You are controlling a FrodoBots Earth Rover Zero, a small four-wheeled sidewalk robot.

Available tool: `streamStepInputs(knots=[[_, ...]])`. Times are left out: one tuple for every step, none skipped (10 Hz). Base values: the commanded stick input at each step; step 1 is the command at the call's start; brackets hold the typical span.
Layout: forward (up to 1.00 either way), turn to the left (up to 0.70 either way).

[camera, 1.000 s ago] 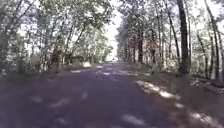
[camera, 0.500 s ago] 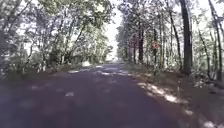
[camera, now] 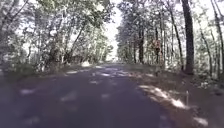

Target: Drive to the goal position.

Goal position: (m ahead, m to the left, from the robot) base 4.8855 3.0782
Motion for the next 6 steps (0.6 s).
streamStepInputs(knots=[[0.45,0.0],[0.45,0.0],[0.45,0.0],[0.45,0.0],[0.45,0.0],[0.45,0.0]])
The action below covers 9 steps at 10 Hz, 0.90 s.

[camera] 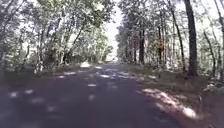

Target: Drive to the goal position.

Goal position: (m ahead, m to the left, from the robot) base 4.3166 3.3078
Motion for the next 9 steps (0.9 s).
streamStepInputs(knots=[[0.45,0.0],[0.45,0.0],[0.45,0.0],[0.45,0.0],[0.45,0.0],[0.45,0.0],[0.45,0.0],[0.45,-0.01],[0.45,-0.06]])
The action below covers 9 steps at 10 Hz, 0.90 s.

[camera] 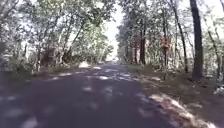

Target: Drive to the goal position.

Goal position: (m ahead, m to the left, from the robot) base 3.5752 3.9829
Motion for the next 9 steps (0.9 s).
streamStepInputs(knots=[[0.45,-0.25],[0.45,-0.27],[0.45,-0.24],[0.45,0.0],[0.45,0.0],[0.45,0.0],[0.45,0.0],[0.45,0.0],[0.45,0.0]])
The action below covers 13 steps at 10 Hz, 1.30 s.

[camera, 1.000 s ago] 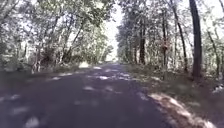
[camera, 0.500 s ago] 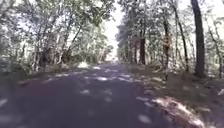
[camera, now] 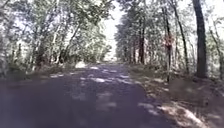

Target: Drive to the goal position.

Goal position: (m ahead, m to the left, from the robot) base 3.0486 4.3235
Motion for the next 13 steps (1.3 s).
streamStepInputs(knots=[[0.45,0.0],[0.45,0.0],[0.45,0.0],[0.45,0.0],[0.45,0.0],[0.45,0.0],[0.45,0.0],[0.45,0.0],[0.45,0.0],[0.45,0.0],[0.45,0.0],[0.45,0.0],[0.45,0.0]])
